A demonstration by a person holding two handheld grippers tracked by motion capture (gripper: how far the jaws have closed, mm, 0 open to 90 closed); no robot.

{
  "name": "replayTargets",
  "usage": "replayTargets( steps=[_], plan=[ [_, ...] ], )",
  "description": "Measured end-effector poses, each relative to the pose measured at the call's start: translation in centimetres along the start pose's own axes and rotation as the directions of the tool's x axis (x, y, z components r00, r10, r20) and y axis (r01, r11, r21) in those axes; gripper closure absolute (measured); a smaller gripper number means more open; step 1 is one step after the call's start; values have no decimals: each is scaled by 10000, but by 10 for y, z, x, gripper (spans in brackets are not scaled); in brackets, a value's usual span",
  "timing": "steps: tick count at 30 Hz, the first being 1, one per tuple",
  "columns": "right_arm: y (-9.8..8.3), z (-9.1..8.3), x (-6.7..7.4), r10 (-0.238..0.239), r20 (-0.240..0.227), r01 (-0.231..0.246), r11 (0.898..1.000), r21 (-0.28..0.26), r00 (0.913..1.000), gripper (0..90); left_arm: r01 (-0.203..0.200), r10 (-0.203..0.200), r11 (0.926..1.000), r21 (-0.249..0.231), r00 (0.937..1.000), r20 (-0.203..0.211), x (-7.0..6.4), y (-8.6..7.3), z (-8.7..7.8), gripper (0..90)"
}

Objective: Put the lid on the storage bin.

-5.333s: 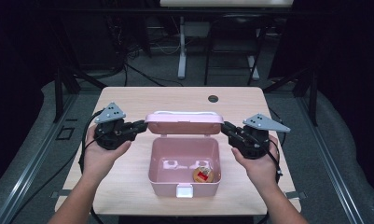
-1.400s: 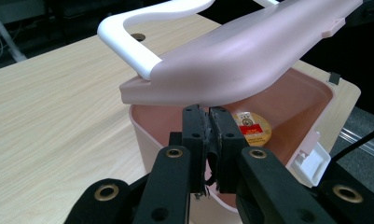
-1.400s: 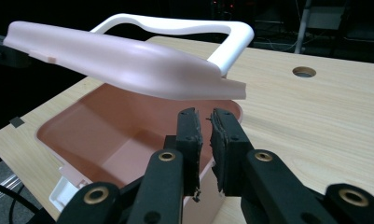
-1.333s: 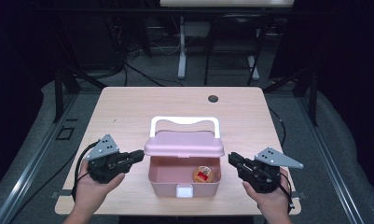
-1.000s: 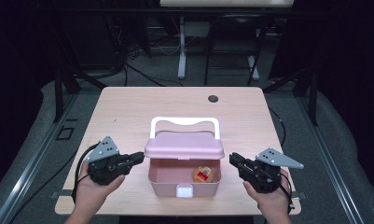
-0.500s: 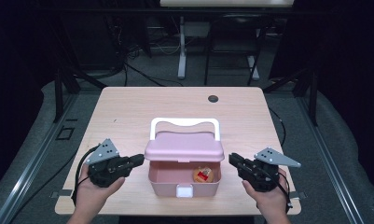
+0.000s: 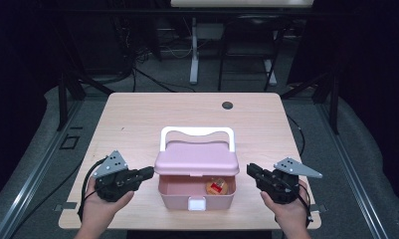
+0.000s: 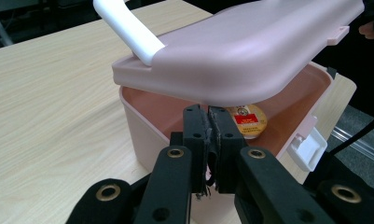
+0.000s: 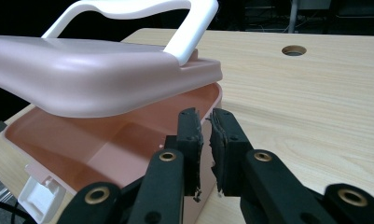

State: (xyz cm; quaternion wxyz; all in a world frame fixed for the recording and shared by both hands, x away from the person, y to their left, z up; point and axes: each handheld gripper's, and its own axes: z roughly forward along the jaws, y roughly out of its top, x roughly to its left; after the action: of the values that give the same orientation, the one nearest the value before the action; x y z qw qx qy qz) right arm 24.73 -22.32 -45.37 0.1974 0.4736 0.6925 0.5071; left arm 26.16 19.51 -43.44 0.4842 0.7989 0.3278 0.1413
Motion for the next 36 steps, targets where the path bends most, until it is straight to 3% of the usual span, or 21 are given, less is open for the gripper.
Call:
replayTargets(
  steps=[23, 31, 33, 36],
  plan=[
    [-4, 7, -2, 22, 29, -23, 9998, 179, 10000, 816, 21, -21, 9996, 287, 10000, 10, -2, -13, 4, 866],
    [-5, 8, -3, 41, 49, -42, 9998, 215, 10000, 816, 178, -178, 9993, 339, 9998, -7, -3, -22, 7, 866],
    [-6, 9, -3, 41, 45, -42, 9997, 236, 10000, 816, 283, -287, 9993, 245, 9995, 163, -2, -25, 6, 868],
    [-6, 9, -3, 64, 54, -65, 9997, 239, 10000, 816, 166, -169, 9994, 307, 9998, 107, -2, -25, 7, 868]
  ],
)
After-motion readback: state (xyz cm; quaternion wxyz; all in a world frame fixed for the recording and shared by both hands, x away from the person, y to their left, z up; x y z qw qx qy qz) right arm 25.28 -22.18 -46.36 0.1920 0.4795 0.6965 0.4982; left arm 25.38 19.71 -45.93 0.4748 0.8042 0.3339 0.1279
